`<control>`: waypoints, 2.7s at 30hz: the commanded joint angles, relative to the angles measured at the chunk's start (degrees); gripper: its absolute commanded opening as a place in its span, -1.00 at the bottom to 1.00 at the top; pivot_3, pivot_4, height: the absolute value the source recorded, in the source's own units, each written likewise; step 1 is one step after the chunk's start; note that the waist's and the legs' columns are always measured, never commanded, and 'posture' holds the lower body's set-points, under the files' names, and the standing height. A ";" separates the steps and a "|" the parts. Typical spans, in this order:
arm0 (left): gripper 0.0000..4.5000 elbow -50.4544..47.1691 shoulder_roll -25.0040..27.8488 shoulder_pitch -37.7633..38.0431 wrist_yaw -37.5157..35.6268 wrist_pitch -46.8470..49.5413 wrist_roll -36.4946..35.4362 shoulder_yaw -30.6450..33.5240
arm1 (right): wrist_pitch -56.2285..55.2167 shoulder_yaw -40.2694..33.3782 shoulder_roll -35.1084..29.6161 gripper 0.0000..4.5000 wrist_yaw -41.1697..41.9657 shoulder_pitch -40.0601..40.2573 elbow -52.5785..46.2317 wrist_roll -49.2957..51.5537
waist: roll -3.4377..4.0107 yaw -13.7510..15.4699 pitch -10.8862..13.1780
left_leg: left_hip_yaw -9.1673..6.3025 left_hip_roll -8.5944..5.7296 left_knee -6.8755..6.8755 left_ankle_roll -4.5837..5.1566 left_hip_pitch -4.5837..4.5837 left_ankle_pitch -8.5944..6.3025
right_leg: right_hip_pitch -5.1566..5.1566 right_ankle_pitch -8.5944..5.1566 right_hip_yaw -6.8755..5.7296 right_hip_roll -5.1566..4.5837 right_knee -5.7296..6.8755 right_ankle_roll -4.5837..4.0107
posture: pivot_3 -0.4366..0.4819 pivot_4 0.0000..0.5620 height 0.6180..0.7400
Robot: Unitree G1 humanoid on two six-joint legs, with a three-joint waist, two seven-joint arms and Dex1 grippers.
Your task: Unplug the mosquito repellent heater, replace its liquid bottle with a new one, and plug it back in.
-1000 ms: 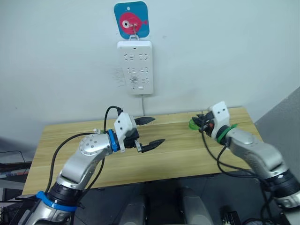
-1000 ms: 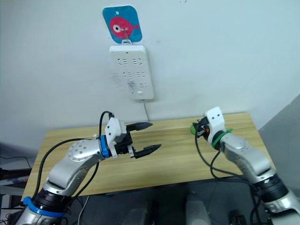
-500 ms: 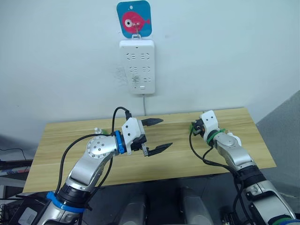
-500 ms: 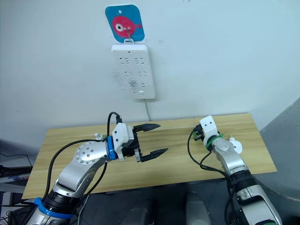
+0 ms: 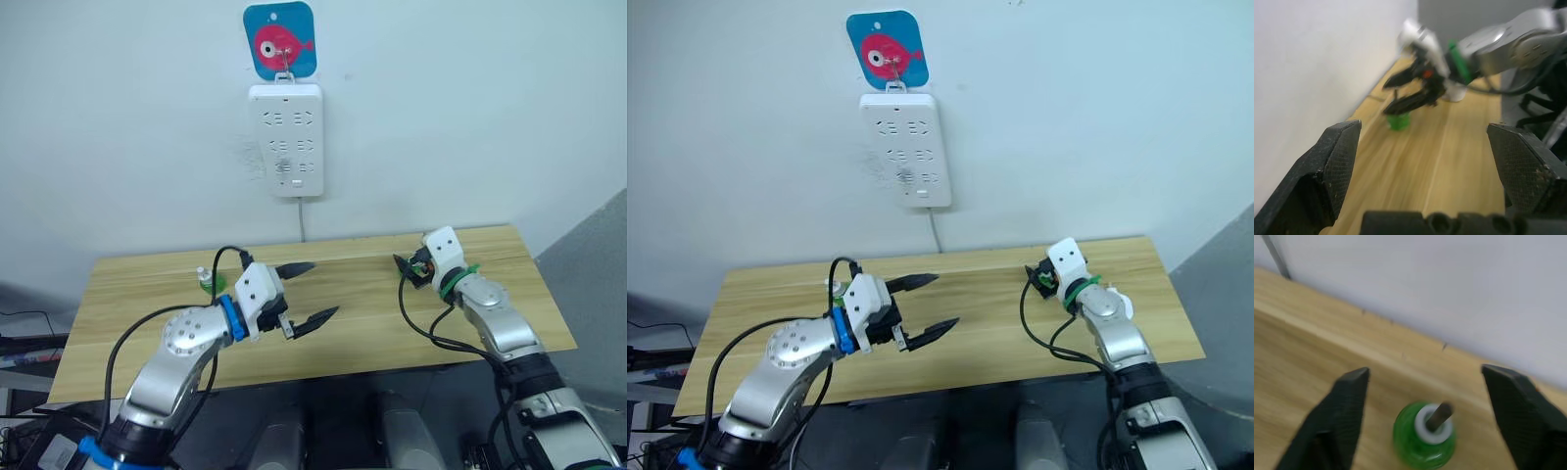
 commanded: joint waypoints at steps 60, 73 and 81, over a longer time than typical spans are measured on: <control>-0.01 34.91 -8.34 -17.06 12.00 -13.10 7.89 6.74 | 20.20 6.02 -1.12 1.00 29.44 -11.64 -24.68 11.18 | -0.69 1.49 0.58 | -0.96 -0.19 0.03 -0.25 -0.19 -0.04 | 0.00 0.30 -1.87 -0.83 -0.06 -0.17 | -0.10 -0.06 1.00; -0.01 19.50 2.80 -23.06 -22.00 2.34 0.30 -6.12 | 18.31 4.92 -1.01 1.00 28.10 -3.86 -32.05 12.99 | -0.49 0.41 0.44 | -0.82 -0.16 0.01 -0.43 -0.08 0.07 | 0.00 0.30 -1.82 -0.77 -0.05 -0.17 | -0.28 -0.32 1.00; -0.01 22.29 -0.13 -26.98 -24.71 1.48 0.93 -6.65 | 20.60 5.57 0.73 1.00 27.11 -3.97 -31.34 13.39 | -0.51 0.07 0.40 | -0.82 -0.17 0.06 -0.43 -0.11 0.07 | 0.00 0.31 -1.86 -0.78 -0.03 -0.16 | -0.36 -0.35 1.00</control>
